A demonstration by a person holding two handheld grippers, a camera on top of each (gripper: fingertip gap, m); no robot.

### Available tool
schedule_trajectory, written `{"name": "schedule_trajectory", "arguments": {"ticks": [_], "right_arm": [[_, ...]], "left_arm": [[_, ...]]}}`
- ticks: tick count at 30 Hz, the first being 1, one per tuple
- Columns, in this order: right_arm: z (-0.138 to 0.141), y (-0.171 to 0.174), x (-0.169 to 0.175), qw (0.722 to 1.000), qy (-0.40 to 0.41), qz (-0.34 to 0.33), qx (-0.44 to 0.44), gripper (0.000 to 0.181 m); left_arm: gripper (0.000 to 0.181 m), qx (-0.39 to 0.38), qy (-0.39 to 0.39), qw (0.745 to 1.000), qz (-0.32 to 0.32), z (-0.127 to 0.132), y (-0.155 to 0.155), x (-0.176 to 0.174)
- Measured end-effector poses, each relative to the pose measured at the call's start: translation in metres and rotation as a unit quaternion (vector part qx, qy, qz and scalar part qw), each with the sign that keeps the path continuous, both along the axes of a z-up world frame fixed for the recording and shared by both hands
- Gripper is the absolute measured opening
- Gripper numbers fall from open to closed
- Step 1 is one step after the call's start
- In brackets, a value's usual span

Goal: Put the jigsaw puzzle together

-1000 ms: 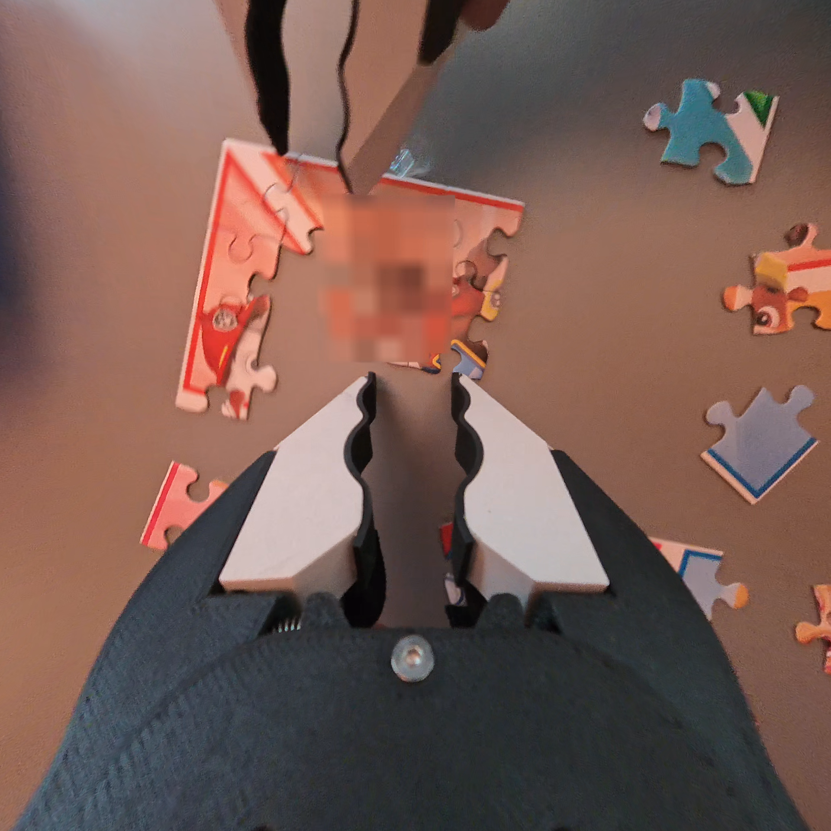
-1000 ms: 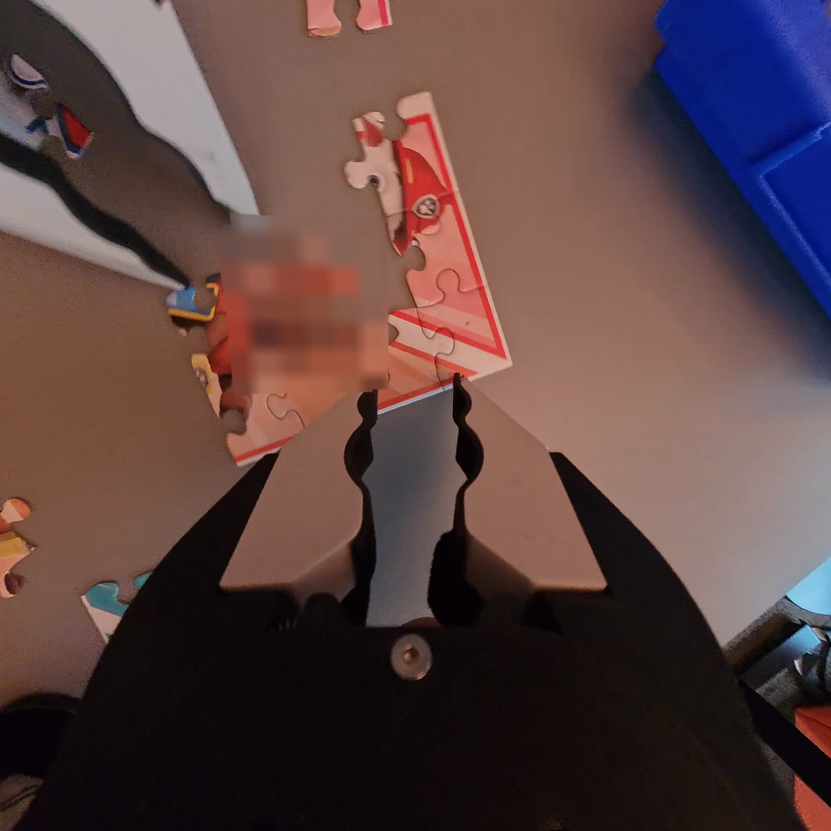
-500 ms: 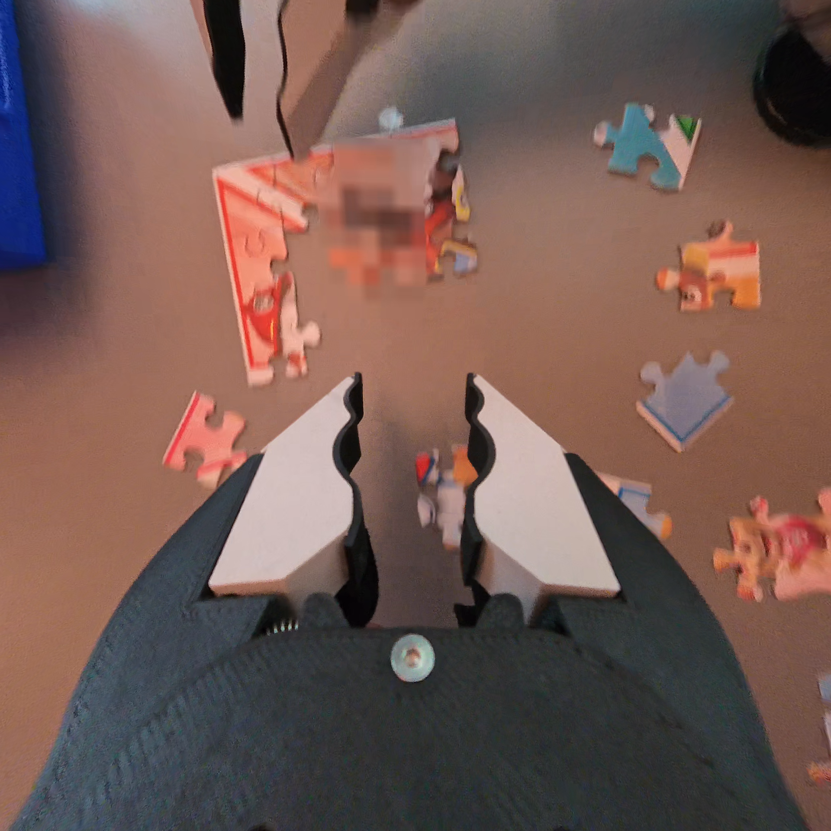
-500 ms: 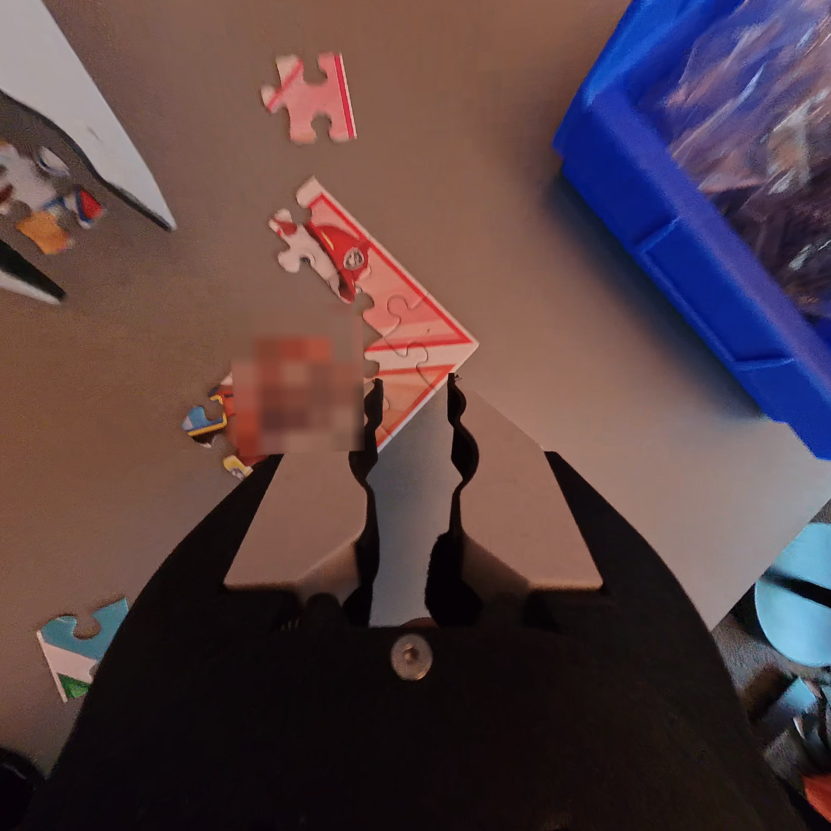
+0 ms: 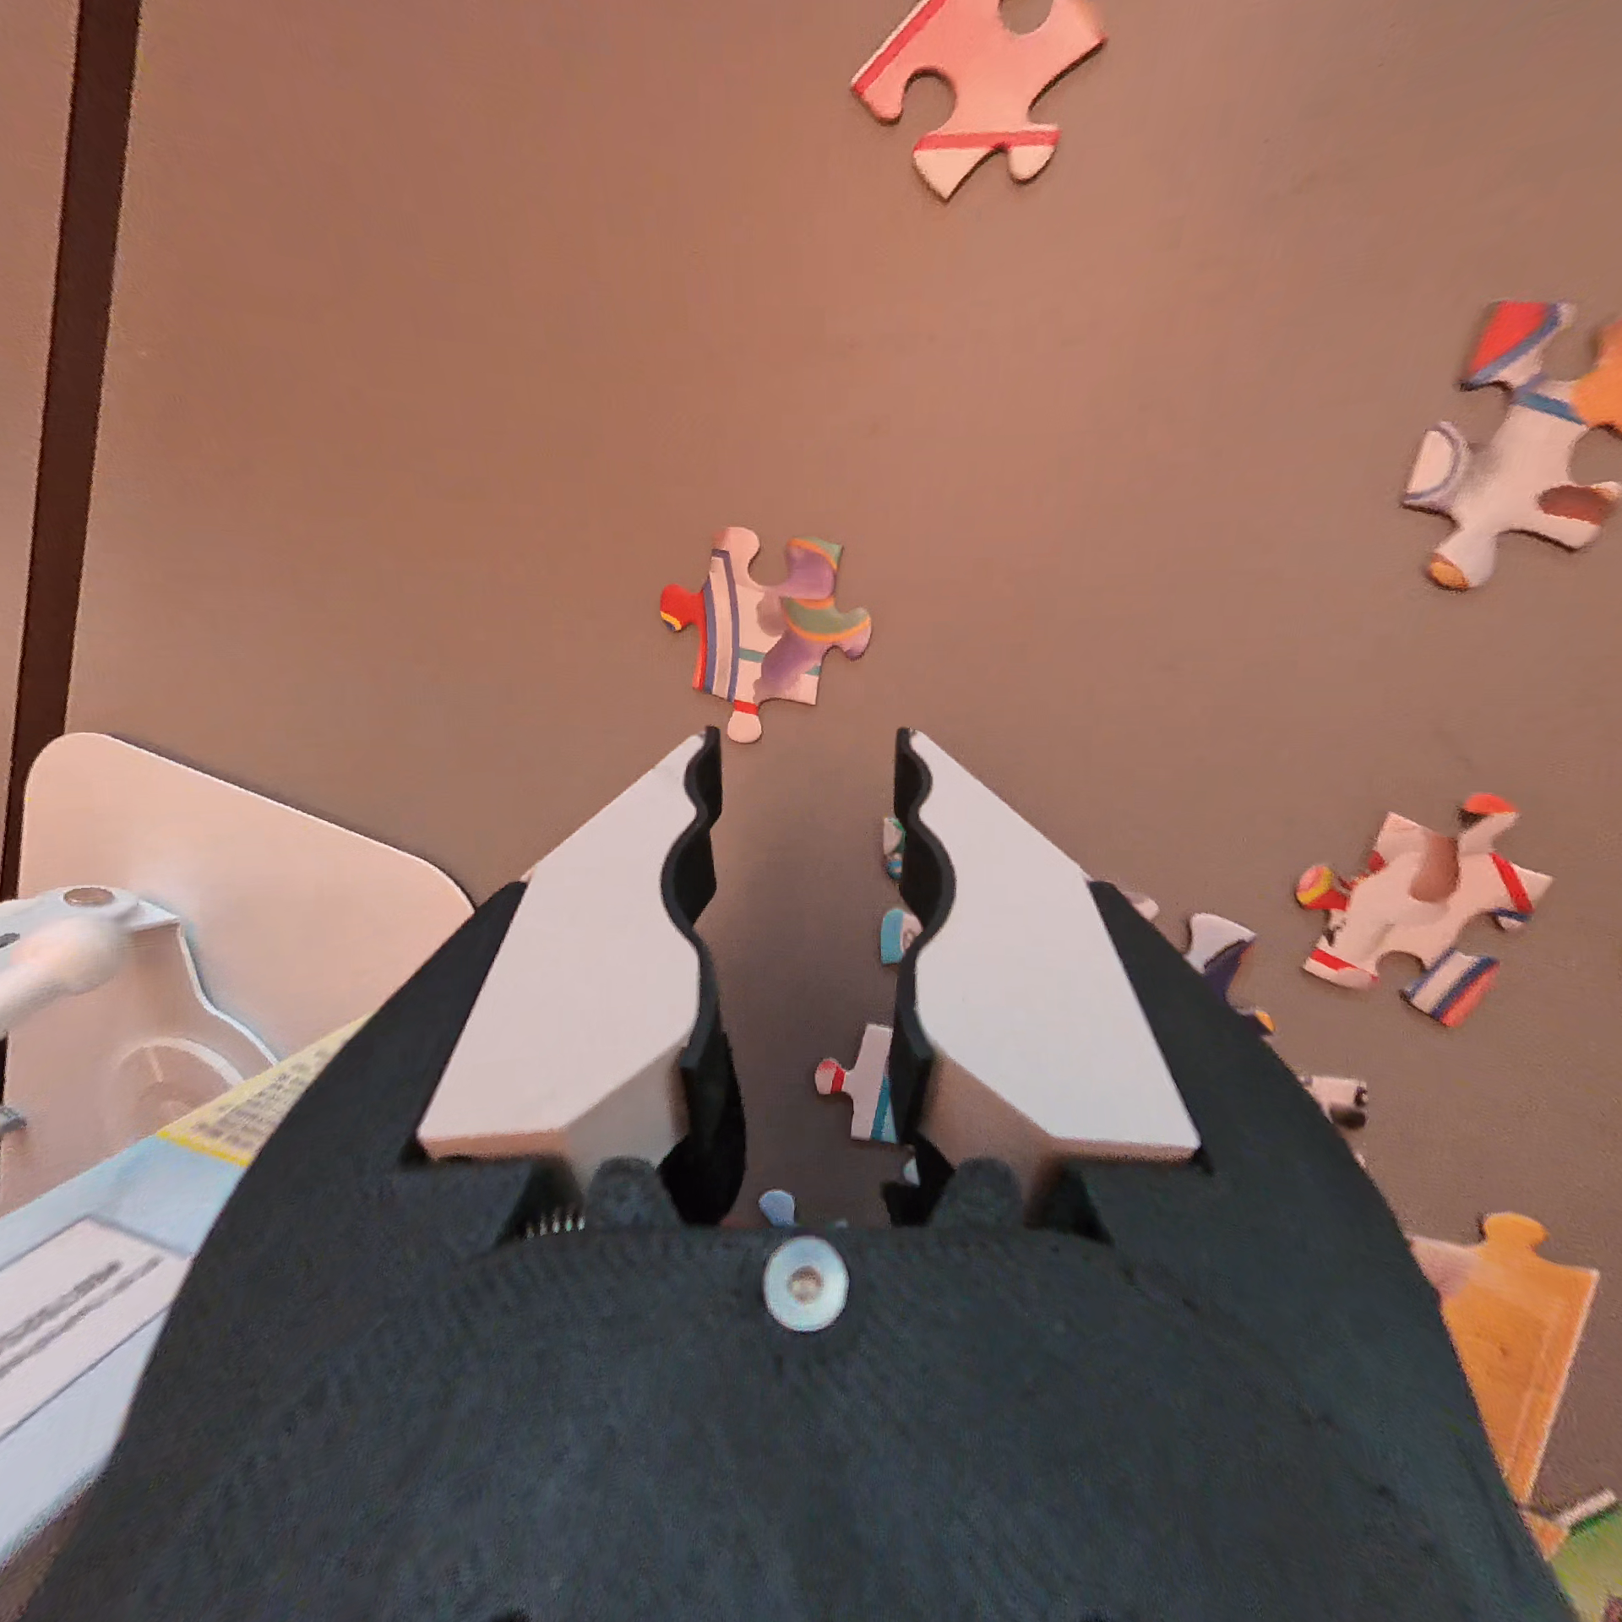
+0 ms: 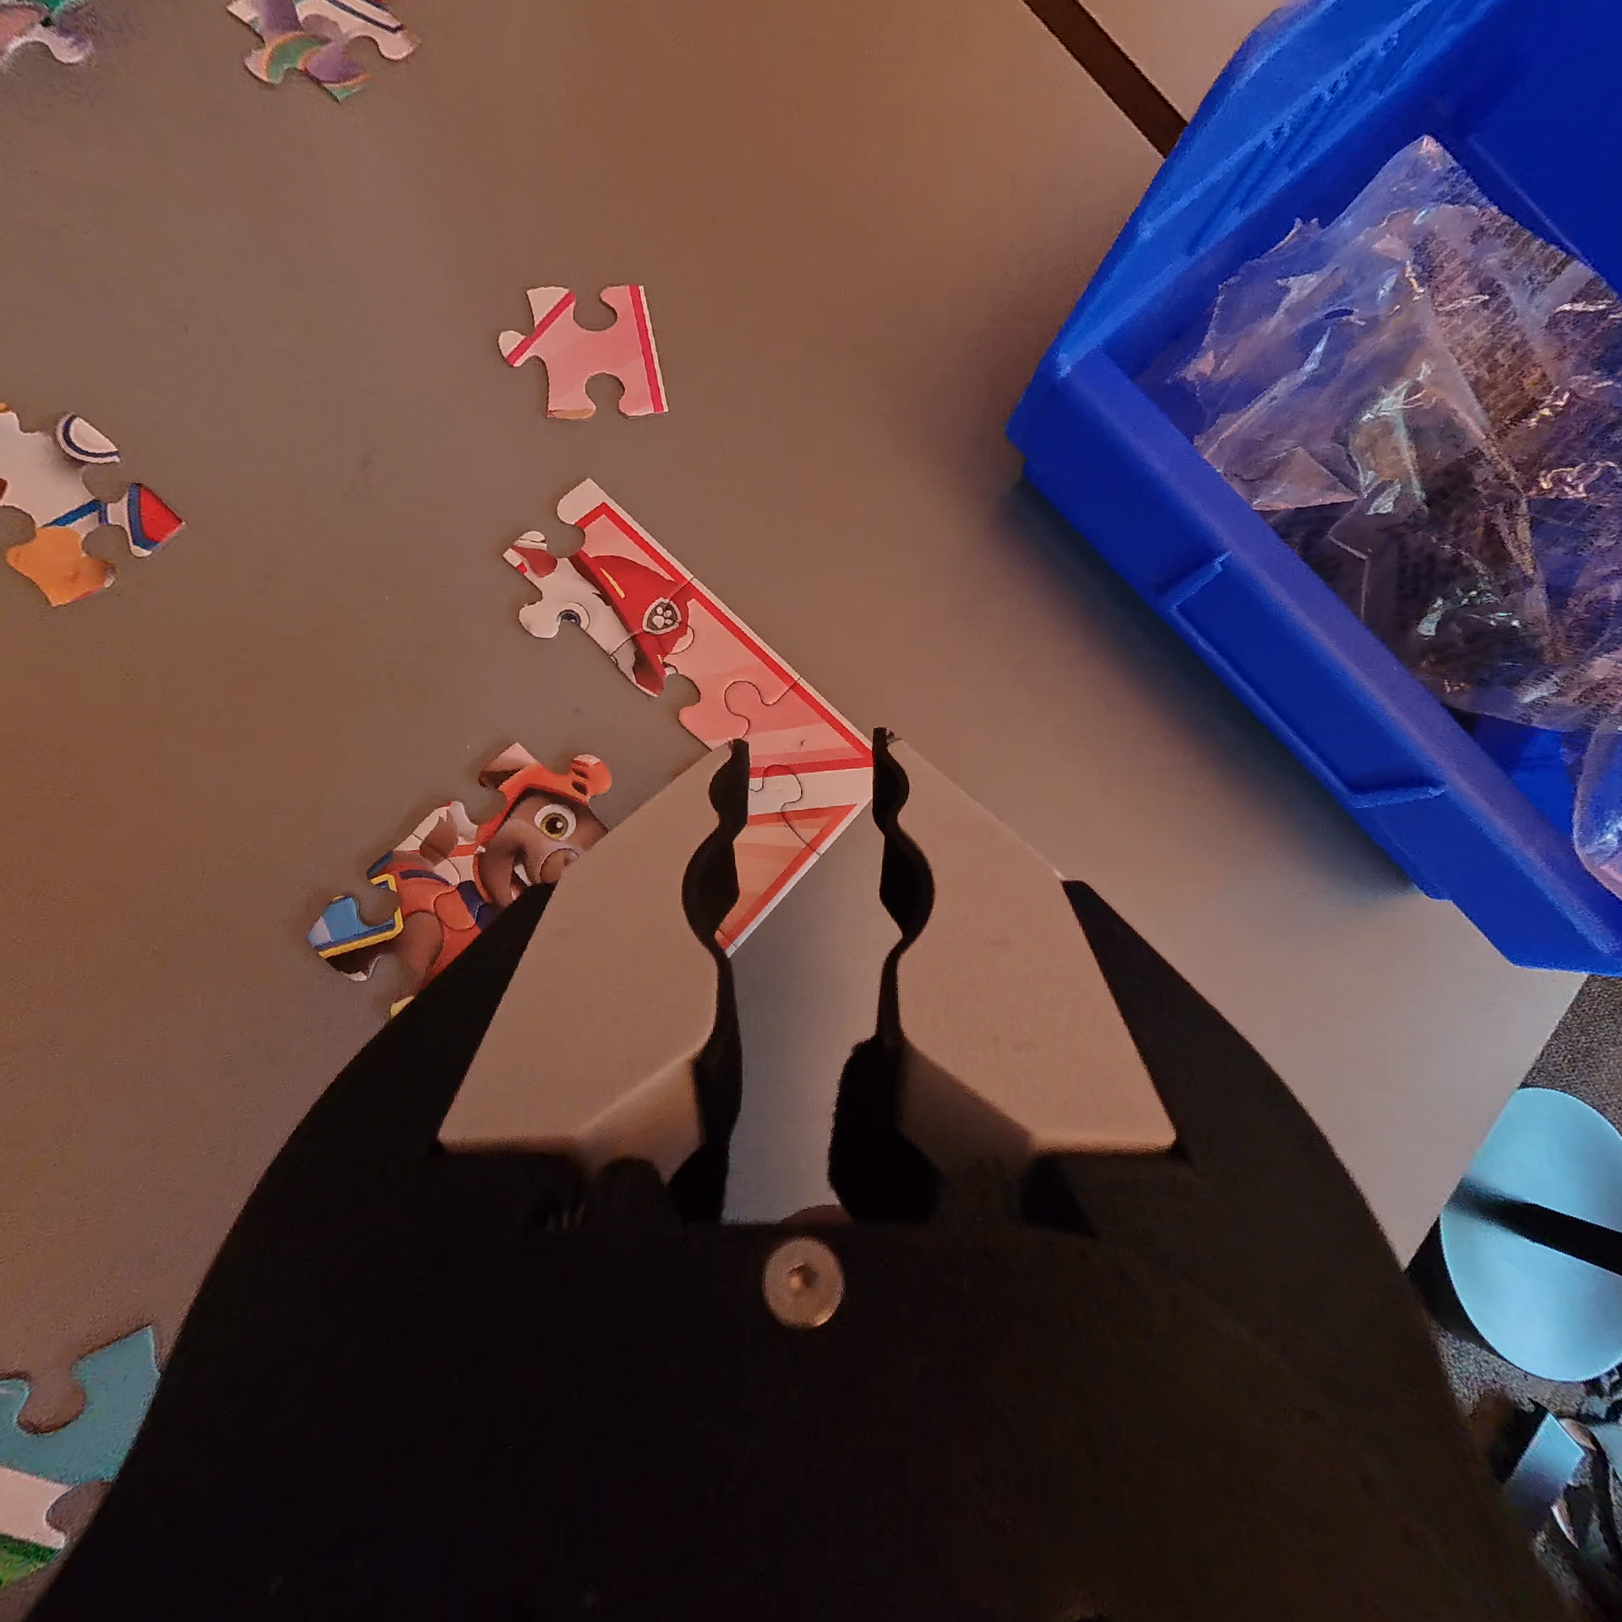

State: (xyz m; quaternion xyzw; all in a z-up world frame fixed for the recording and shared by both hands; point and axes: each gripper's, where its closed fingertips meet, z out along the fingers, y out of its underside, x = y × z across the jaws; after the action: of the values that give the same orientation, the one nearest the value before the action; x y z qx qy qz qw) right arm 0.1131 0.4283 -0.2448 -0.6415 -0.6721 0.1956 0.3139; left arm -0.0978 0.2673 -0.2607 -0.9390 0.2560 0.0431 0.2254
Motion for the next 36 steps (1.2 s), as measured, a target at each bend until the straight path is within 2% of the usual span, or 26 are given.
{"name": "schedule_trajectory", "arguments": {"ticks": [5,8,13,17,20,23,28,33,36], "right_arm": [[0.001,0.001,-0.001,1.0,0.008,-0.002,-0.003,0.026],[0.001,-0.001,-0.002,1.0,0.01,0.001,-0.003,0.026],[0.004,-0.003,-0.004,1.0,0.012,0.006,0.001,0.026],[0.005,-0.005,-0.005,1.0,0.013,0.009,0.002,0.026],[0.004,-0.006,-0.005,1.0,0.013,0.012,0.003,0.025],[0.004,-0.007,-0.006,1.0,0.013,0.014,0.004,0.025],[0.003,-0.007,-0.006,1.0,0.013,0.014,0.005,0.025],[0.007,-0.008,-0.007,1.0,0.02,0.017,0.008,0.024],[0.008,-0.009,-0.007,1.0,0.022,0.017,0.009,0.024]], "left_arm": [[0.036,-0.008,-0.045,0.999,0.002,-0.015,0.009,0.014],[0.04,-0.006,-0.058,0.998,-0.026,-0.009,0.005,0.022],[0.04,-0.041,-0.092,0.993,-0.054,0.007,-0.04,0.026],[0.046,-0.068,-0.105,0.988,-0.086,0.0,-0.075,0.037],[0.051,-0.074,-0.098,0.988,-0.094,-0.007,-0.09,0.043],[0.049,-0.067,-0.07,0.992,-0.083,-0.016,-0.09,0.036],[0.036,-0.055,-0.091,0.992,-0.073,-0.017,-0.083,0.044],[0.011,-0.031,-0.084,0.994,-0.064,-0.017,-0.071,0.044],[0.018,-0.002,-0.055,0.997,-0.06,-0.012,-0.064,0.037]]}}
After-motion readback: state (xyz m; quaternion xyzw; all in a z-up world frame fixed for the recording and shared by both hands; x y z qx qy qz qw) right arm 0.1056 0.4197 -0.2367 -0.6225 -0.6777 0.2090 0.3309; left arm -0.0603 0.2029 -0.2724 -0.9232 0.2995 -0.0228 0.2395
